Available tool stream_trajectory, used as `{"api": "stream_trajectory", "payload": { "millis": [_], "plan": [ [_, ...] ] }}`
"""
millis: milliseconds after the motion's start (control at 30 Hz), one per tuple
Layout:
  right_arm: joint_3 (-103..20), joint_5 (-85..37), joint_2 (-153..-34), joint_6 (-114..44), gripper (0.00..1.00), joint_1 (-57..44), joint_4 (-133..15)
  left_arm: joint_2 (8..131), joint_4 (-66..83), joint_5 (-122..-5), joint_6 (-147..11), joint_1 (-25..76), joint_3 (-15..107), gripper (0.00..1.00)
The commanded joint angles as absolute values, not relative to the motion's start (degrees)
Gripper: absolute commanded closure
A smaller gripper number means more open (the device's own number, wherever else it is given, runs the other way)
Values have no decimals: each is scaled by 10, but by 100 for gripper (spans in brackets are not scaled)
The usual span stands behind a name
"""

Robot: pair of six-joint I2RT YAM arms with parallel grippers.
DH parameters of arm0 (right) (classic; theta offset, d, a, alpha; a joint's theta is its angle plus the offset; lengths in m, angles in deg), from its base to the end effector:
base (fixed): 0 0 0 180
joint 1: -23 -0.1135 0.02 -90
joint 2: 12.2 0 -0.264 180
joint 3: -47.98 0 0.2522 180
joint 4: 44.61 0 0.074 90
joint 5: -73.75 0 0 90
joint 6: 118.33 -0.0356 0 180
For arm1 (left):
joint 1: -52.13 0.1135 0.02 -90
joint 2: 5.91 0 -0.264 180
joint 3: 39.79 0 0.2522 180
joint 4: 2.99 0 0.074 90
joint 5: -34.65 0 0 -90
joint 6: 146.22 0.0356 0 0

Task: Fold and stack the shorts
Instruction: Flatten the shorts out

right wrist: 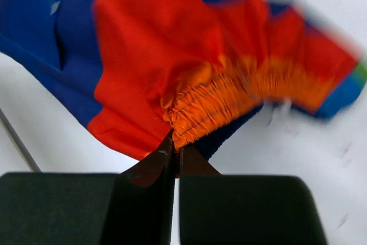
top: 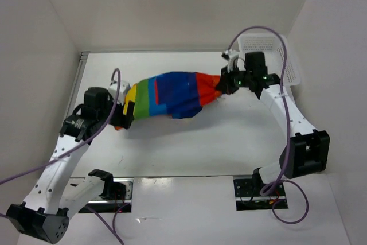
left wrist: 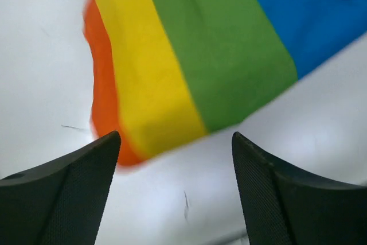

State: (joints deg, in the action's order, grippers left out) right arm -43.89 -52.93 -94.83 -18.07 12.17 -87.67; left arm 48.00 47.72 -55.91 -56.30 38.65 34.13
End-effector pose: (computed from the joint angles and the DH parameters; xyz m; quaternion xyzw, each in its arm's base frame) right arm 0.3106 0.0811 0.3587 -0.2989 0.7961 0.2798 0.4456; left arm 0.1902 -0.0460 0.3572 0.1038 0.8628 -0.0626 0.4907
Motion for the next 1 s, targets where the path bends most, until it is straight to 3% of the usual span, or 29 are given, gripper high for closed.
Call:
{"api": "stream_trajectory", "payload": {
  "millis": [0, 167, 433, 567, 800, 967],
  "plan": [
    [-336, -470, -942, -86, 100, 127, -898, 454, 575, -638, -562, 389, 277, 14],
    [-276, -438, -942, -67, 100, 127, -884, 505, 519, -459, -562, 389, 154, 14],
    [-239, -427, -942, -56, 100, 127, -863, 594, 416, -440, -562, 371, 104, 1],
    [-233, -427, -942, -56, 100, 127, -863, 587, 454, -517, -562, 325, 129, 0],
    [-239, -422, -947, -45, 100, 127, -863, 552, 495, -536, -562, 256, 90, 0],
    [-239, -422, -953, -45, 100, 127, -863, 578, 451, -466, -562, 251, 34, 4]
  ]
}}
